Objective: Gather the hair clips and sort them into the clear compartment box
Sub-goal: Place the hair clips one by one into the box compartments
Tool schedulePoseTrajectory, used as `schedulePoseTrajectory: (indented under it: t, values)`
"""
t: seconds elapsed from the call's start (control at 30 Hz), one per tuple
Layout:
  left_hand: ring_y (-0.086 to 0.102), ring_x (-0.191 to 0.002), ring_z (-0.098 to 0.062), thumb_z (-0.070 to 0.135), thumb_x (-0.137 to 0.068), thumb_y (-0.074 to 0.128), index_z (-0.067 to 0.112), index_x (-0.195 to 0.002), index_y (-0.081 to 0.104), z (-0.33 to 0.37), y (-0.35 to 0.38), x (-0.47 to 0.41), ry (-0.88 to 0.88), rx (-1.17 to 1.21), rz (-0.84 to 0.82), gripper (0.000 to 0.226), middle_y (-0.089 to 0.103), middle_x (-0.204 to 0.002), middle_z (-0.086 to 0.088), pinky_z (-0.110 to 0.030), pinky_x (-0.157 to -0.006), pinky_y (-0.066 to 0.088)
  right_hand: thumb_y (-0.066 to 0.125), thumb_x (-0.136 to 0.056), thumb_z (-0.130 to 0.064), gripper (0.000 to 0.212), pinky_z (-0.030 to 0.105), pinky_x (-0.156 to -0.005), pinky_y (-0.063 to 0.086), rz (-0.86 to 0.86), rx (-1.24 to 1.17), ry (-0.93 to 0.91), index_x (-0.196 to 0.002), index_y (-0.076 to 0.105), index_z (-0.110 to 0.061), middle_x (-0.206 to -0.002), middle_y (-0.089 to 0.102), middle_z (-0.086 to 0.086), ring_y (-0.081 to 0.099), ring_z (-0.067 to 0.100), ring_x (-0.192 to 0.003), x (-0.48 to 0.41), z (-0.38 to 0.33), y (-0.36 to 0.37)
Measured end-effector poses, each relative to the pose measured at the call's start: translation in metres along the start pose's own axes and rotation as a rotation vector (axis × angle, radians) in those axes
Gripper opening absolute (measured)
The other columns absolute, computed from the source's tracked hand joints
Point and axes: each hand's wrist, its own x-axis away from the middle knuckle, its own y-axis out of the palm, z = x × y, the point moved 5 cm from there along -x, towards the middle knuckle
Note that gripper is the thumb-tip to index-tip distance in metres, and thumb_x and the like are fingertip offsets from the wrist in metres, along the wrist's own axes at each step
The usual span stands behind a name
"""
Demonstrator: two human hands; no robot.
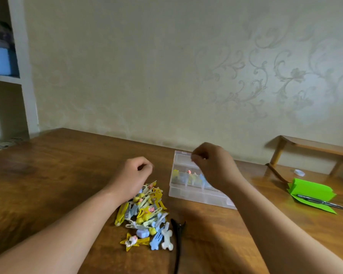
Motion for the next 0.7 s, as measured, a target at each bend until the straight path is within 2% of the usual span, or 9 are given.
schedulePoseTrajectory:
  t: [0.07,0.13,0.23,0.43,0.6,0.7]
  values:
    - [0.066,-0.106,-0.001,0.028,-0.108,0.057,0.032,-0.105,0.078,-0.001,0.001,0.000,-0.002,0.006,0.001,0.021,0.076,-0.106,0.015,-0.025,-0.089,0.050,0.072,-0.098,-0.029,0.004,0.025,-0.066,0.047,0.079,-0.074,0.052,-0.095,0.074,-0.027,-0.084,0.073,-0.013,0.065,0.002,-0.078,0.006,0.025,-0.023]
    - [0.068,-0.104,-0.004,0.028,-0.108,0.058,0.033,-0.104,0.079,-0.004,0.002,-0.002,-0.007,0.009,0.013,0.022,0.077,-0.103,0.014,-0.030,-0.091,0.053,0.073,-0.098,-0.030,0.004,0.022,-0.063,0.044,0.147,-0.093,0.094,-0.095,0.073,-0.027,-0.085,0.072,-0.013,0.064,0.002,-0.079,0.011,0.049,-0.042]
    - [0.068,-0.102,-0.004,0.026,-0.107,0.059,0.033,-0.100,0.080,-0.005,0.002,-0.004,-0.015,0.001,0.030,0.023,0.078,-0.100,0.012,-0.028,-0.087,0.051,0.074,-0.097,-0.030,0.004,0.024,-0.065,0.050,0.175,-0.032,0.141,-0.098,0.072,-0.027,-0.088,0.071,-0.013,0.066,0.007,-0.082,0.013,0.075,-0.052]
    - [0.067,-0.104,-0.005,0.026,-0.107,0.059,0.033,-0.102,0.079,-0.001,0.003,-0.003,-0.003,-0.030,0.016,0.022,0.078,-0.101,0.010,-0.027,-0.085,0.047,0.074,-0.096,-0.036,0.008,0.040,-0.074,0.064,0.036,0.153,0.167,-0.097,0.077,-0.029,-0.084,0.072,-0.014,0.067,0.009,-0.077,0.009,0.091,-0.031]
    - [0.068,-0.106,-0.007,0.027,-0.107,0.060,0.032,-0.102,0.080,-0.001,0.003,-0.003,-0.003,-0.033,0.020,0.021,0.078,-0.101,0.009,-0.030,-0.088,0.050,0.079,-0.091,-0.033,0.010,0.036,-0.064,0.063,-0.117,0.237,0.263,-0.086,0.081,-0.024,-0.072,0.074,-0.006,0.069,0.016,-0.064,-0.006,0.091,-0.019]
    - [0.067,-0.106,-0.007,0.028,-0.108,0.059,0.032,-0.104,0.079,-0.002,0.003,-0.003,-0.008,-0.034,0.012,0.021,0.078,-0.102,0.010,-0.031,-0.089,0.050,0.084,-0.085,-0.032,0.016,0.044,-0.075,0.067,-0.175,0.283,0.336,-0.085,0.081,-0.017,-0.079,0.078,0.001,0.075,0.023,-0.074,-0.019,0.094,-0.013]
